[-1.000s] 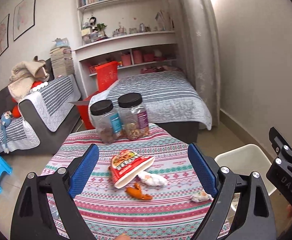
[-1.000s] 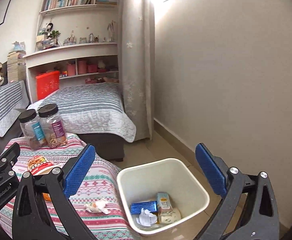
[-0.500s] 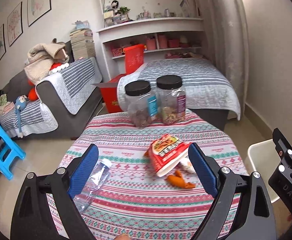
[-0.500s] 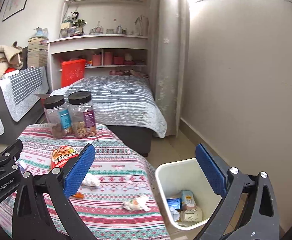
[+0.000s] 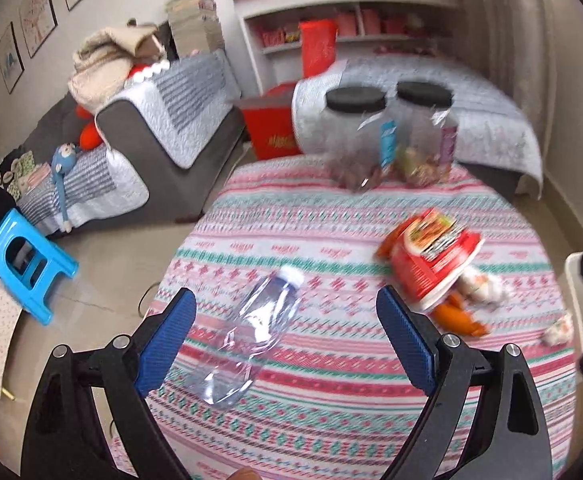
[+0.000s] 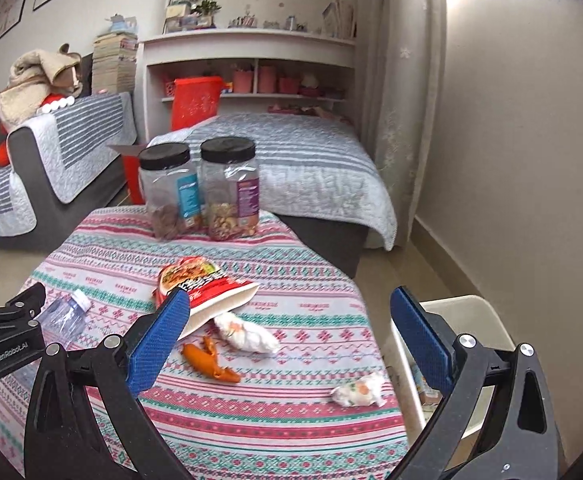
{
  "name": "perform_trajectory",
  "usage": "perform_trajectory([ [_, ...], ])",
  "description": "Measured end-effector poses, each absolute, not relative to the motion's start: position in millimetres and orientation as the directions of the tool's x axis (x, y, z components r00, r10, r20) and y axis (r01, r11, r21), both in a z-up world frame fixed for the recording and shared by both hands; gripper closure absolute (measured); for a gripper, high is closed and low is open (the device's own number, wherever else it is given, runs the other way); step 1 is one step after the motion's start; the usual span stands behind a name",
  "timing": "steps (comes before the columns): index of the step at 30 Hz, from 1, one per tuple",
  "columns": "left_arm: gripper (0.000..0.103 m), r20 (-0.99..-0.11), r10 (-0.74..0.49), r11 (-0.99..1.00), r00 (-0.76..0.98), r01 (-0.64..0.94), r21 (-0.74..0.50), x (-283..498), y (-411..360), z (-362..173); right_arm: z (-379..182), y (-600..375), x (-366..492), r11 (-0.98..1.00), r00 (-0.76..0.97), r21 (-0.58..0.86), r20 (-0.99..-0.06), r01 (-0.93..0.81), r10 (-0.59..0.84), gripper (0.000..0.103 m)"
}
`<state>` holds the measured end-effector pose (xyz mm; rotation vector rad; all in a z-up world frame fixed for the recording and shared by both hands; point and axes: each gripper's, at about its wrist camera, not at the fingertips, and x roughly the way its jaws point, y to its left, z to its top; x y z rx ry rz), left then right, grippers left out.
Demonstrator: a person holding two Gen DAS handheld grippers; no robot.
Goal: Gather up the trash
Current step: 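Move both tools back over the table, then grasp the clear plastic bottle with the left gripper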
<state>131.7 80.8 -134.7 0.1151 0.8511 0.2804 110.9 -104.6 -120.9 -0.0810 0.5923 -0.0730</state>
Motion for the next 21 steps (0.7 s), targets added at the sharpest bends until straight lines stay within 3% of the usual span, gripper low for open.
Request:
perform_trajectory([
  [7, 0.014, -0.878, 0.293, 0.956, 0.379, -0.093, 0.279, 169.4, 133.3, -198.3, -147.4, -94.6, 136.6, 0.990, 0.726, -0.124, -0.686, -0.064, -0.039, 0.007],
  [17, 0.015, -0.939, 0.266, 0.963, 0.218, -0.021, 0.267, 192.7, 160.6, -260.2, -202.1, -75.4, 160.0, 0.935, 0.518, -0.078, -0.847, -0.346, 0.121, 0.007],
  [19, 0.032, -0.954, 0.222, 0.975, 0.200, -0.014, 0.224, 193.0, 162.4, -264.1, -208.4, -67.1, 161.3, 0.918, 0.522, -0.111, -0.845, -0.381, 0.114, 0.007],
  [21, 0.033, -0.957, 0.201, 0.979, 0.211, -0.011, 0.203, 191.4, 160.1, -260.7, -217.4, -58.0, 165.5, 0.896, 0.512, -0.126, -0.850, -0.426, 0.123, 0.007],
])
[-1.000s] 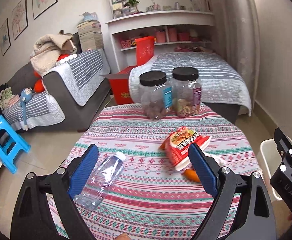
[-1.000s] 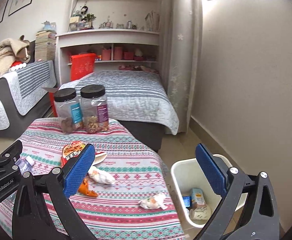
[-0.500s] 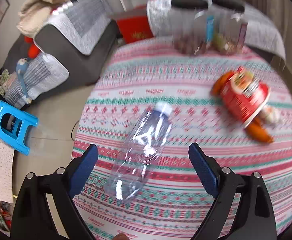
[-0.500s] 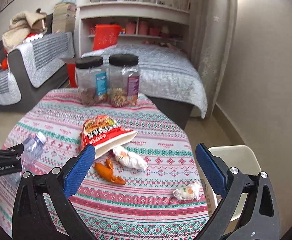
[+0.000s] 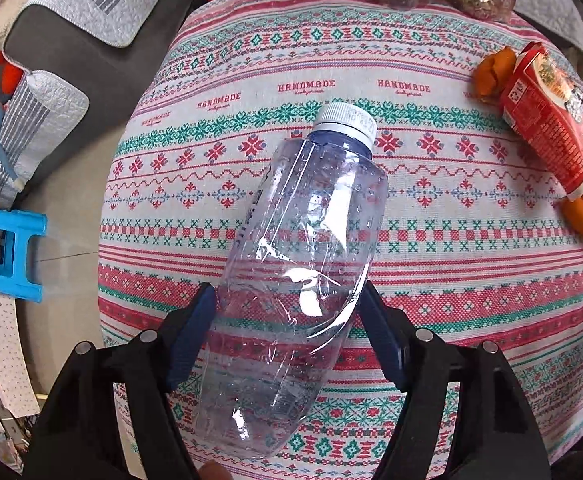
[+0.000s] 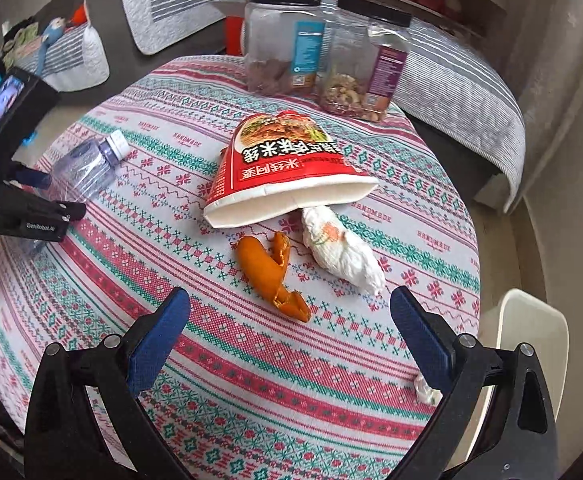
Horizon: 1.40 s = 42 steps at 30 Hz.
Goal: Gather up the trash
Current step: 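Grasp the clear plastic bottle with the left gripper, then grasp the orange peel with the right gripper, then carry the orange peel to the bin and release it while the left gripper holds the bottle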
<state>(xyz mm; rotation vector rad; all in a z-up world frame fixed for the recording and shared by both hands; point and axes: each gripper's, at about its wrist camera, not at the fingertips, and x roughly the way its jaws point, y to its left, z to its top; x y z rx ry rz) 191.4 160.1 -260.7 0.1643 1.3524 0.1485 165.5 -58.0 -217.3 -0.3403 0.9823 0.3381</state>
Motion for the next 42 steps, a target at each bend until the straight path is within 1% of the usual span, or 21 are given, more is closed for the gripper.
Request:
perform_trajectory([
  [1, 0.033, -0.958, 0.182, 0.982, 0.222, -0.001, 0.186, 189.9, 156.6, -257.0, -221.7, -54.8, 167.5, 0.888, 0.503, -0.127, -0.855, -0.442, 0.128, 0.009],
  [3, 0.035, -0.954, 0.171, 0.983, 0.246, 0.017, 0.181, 185.3, 150.6, -249.9, -232.3, -50.7, 173.3, 0.880, 0.465, -0.113, -0.876, -0.461, 0.131, 0.018],
  [4, 0.036, -0.951, 0.166, 0.983, 0.260, 0.029, 0.180, 182.4, 146.5, -245.6, -237.4, -49.3, 176.2, 0.879, 0.442, -0.100, -0.887, -0.467, 0.134, 0.025],
  [5, 0.036, -0.949, 0.162, 0.983, 0.270, 0.036, 0.178, 180.0, 143.3, -242.2, -241.5, -48.0, 178.5, 0.879, 0.429, -0.092, -0.893, -0.469, 0.136, 0.030],
  [7, 0.037, -0.945, 0.152, 0.984, 0.290, 0.046, 0.173, 176.2, 136.2, -234.3, -247.0, -44.7, 181.8, 0.880, 0.427, -0.089, -0.894, -0.467, 0.136, 0.031],
  [9, 0.037, -0.940, 0.136, 0.986, 0.314, 0.046, 0.158, 171.1, 131.1, -223.8, -250.3, -40.6, 184.5, 0.881, 0.428, -0.086, -0.893, -0.466, 0.139, 0.035],
  [10, 0.037, -0.937, 0.128, 0.988, 0.324, 0.045, 0.150, 171.0, 129.6, -217.8, -252.1, -39.1, 186.2, 0.881, 0.422, -0.081, -0.896, -0.465, 0.140, 0.043],
  [11, 0.037, -0.934, 0.120, 0.989, 0.337, 0.040, 0.141, 167.9, 127.6, -212.3, -255.0, -37.8, 188.5, 0.884, 0.410, -0.076, -0.902, -0.462, 0.137, 0.063],
  [12, 0.037, -0.931, 0.114, 0.990, 0.348, 0.034, 0.134, 165.0, 125.4, -207.4, -258.1, -37.0, 190.7, 0.888, 0.399, -0.078, -0.909, -0.453, 0.124, 0.074],
  [13, 0.037, -0.926, 0.108, 0.992, 0.361, 0.027, 0.127, 161.7, 123.3, -202.3, -258.1, -37.8, 192.0, 0.896, 0.409, -0.085, -0.906, -0.436, 0.113, 0.081],
  [14, 0.037, -0.923, 0.105, 0.992, 0.371, 0.021, 0.121, 162.1, 120.6, -197.9, -256.5, -39.6, 193.5, 0.903, 0.403, -0.062, -0.906, -0.425, 0.127, 0.087],
  [15, 0.037, -0.919, 0.102, 0.993, 0.380, 0.013, 0.116, 163.7, 120.5, -195.6, -254.1, -41.6, 194.4, 0.909, 0.390, -0.026, -0.908, -0.416, 0.153, 0.089],
  [20, 0.037, -0.900, 0.075, 0.997, 0.429, -0.025, 0.072, 160.8, 125.2, -179.4, -236.8, -42.4, 185.5, 0.907, 0.372, 0.057, -0.900, -0.418, 0.228, 0.091],
  [26, 0.037, -0.858, 0.036, 0.999, 0.512, -0.031, 0.024, 154.9, 118.8, -151.0, -197.7, -44.3, 162.0, 0.888, 0.401, 0.107, -0.863, -0.448, 0.307, 0.091],
  [29, 0.037, -0.838, 0.018, 1.000, 0.545, -0.026, 0.004, 149.7, 112.8, -138.1, -174.8, -51.0, 150.0, 0.882, 0.445, 0.126, -0.826, -0.454, 0.347, 0.091],
  [34, 0.037, -0.800, 0.007, 1.000, 0.600, -0.029, -0.013, 138.4, 103.5, -119.4, -140.0, -64.7, 141.7, 0.892, 0.558, 0.121, -0.741, -0.435, 0.373, 0.091],
  [37, 0.037, -0.777, 0.001, 0.999, 0.629, -0.030, -0.024, 131.2, 98.0, -109.5, -127.8, -72.2, 138.9, 0.907, 0.622, 0.084, -0.701, -0.413, 0.348, 0.091],
  [42, 0.037, -0.738, -0.014, 0.999, 0.675, -0.024, -0.041, 123.5, 85.7, -98.1, -116.2, -85.5, 134.9, 0.927, 0.693, 0.072, -0.644, -0.367, 0.324, 0.091],
])
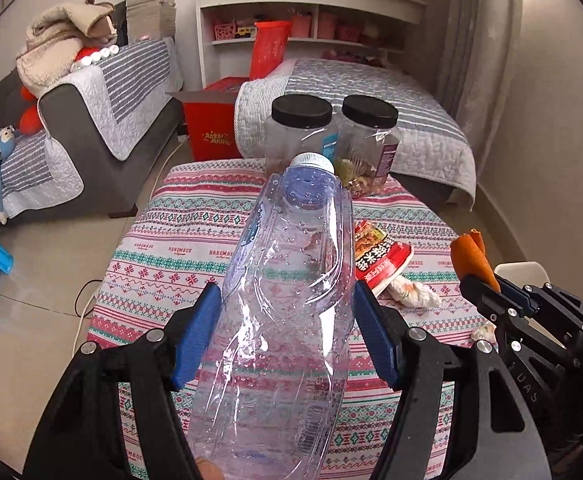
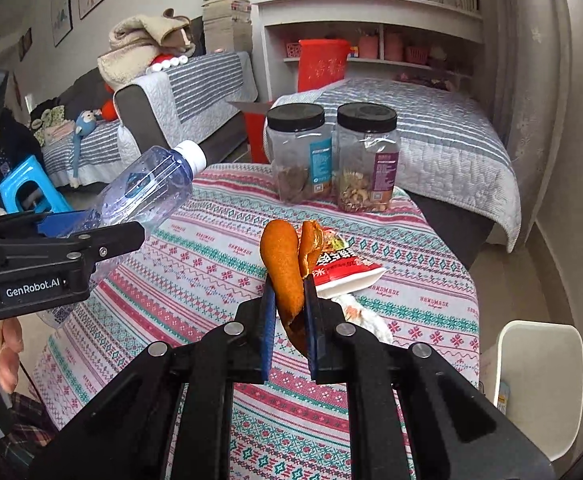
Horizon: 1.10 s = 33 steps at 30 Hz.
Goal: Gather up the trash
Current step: 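Carry the orange peel to the bin and release it while the left gripper holds the bottle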
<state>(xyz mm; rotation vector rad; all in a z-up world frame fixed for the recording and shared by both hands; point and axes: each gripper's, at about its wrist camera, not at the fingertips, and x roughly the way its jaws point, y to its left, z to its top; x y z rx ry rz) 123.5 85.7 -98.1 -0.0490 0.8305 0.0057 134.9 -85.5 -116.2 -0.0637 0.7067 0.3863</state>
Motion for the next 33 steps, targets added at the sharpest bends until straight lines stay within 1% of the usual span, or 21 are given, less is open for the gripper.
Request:
perform_trajectory([
  [5, 0.037, -0.694, -0.021, 0.999, 0.719, -0.005, -0.034, 119.5, 69.6, -88.8, -105.8, -105.8, 135.4, 0.953, 0.750, 0.071, -0.601, -0.296, 0.278, 0.091],
  [18, 0.037, -0.632, -0.069, 0.998, 0.771, 0.057, -0.039, 118.0, 23.6, -78.5, -90.1, -158.7, 132.0, 0.989, 0.831, 0.064, -0.536, -0.132, 0.146, 0.091],
  [23, 0.037, -0.606, -0.079, 0.997, 0.792, 0.079, -0.027, 115.9, 1.9, -74.4, -87.7, -183.4, 127.3, 0.996, 0.844, 0.058, -0.530, -0.062, 0.083, 0.091],
  [33, 0.037, -0.581, -0.102, 0.992, 0.808, 0.129, 0.005, 112.2, -44.7, -75.3, -90.1, -244.7, 119.1, 0.996, 0.838, 0.032, -0.543, 0.086, -0.055, 0.090],
])
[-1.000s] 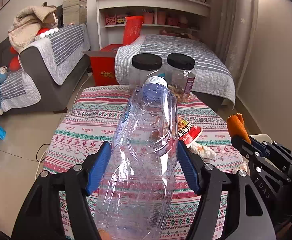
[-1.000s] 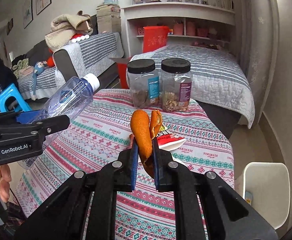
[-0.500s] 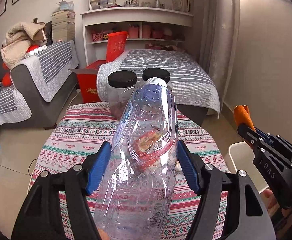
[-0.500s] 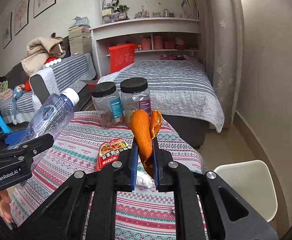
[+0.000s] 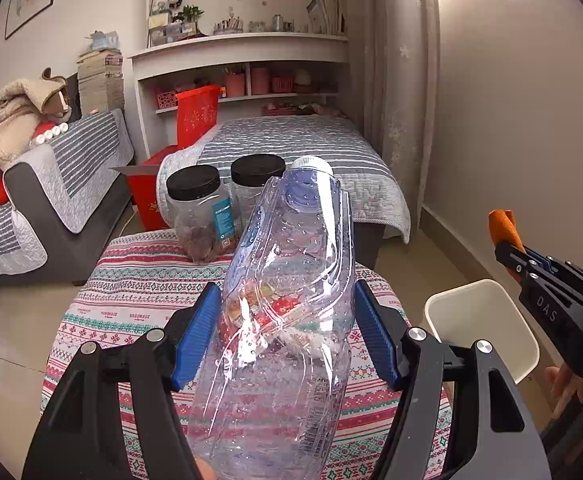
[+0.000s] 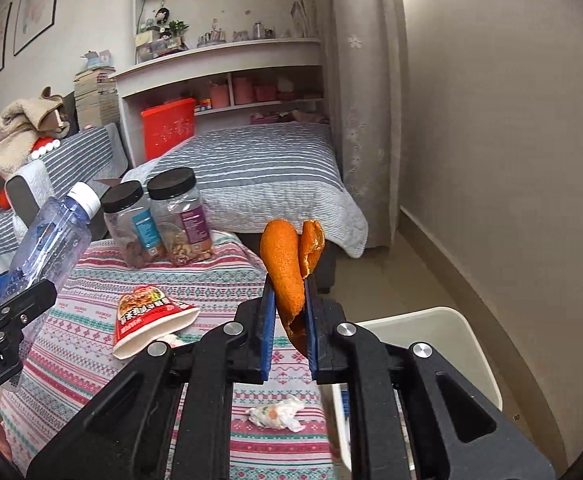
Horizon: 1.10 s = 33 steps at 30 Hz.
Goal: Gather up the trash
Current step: 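Carry the orange peel to the bin and release it while the left gripper holds the bottle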
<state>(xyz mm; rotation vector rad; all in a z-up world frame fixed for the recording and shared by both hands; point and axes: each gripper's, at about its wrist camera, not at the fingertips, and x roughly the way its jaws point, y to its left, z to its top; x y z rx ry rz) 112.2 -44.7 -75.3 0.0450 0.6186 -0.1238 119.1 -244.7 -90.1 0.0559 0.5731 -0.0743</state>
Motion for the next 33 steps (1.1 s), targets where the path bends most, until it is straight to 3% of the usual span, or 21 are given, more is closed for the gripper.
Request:
perform_trajectory([
  [18, 0.037, -0.591, -0.180, 0.970, 0.787, 0.243, 0.028, 112.4, -127.0, -80.6, -106.1, -329.2, 115.9, 0.958, 0.768, 0.036, -0.607, 0.286, -0.206, 0.089],
  [23, 0.037, -0.598, -0.208, 0.961, 0.774, 0.276, 0.023, 112.7, -150.9, -84.1, -105.7, -346.5, 111.0, 0.945, 0.758, 0.037, -0.607, 0.326, -0.238, 0.084],
  [24, 0.037, -0.599, -0.214, 0.959, 0.771, 0.282, 0.020, 113.2, -155.5, -85.1, -105.5, -350.1, 109.3, 0.943, 0.758, 0.038, -0.605, 0.331, -0.242, 0.081],
  [26, 0.037, -0.603, -0.224, 0.956, 0.765, 0.293, 0.017, 113.9, -164.3, -87.3, -104.2, -356.8, 104.5, 0.936, 0.757, 0.030, -0.598, 0.349, -0.263, 0.063],
  [33, 0.037, -0.618, -0.278, 0.938, 0.736, 0.346, -0.010, 117.1, -192.9, -90.6, -103.5, -380.3, 86.4, 0.911, 0.743, 0.010, -0.582, 0.412, -0.330, 0.037],
])
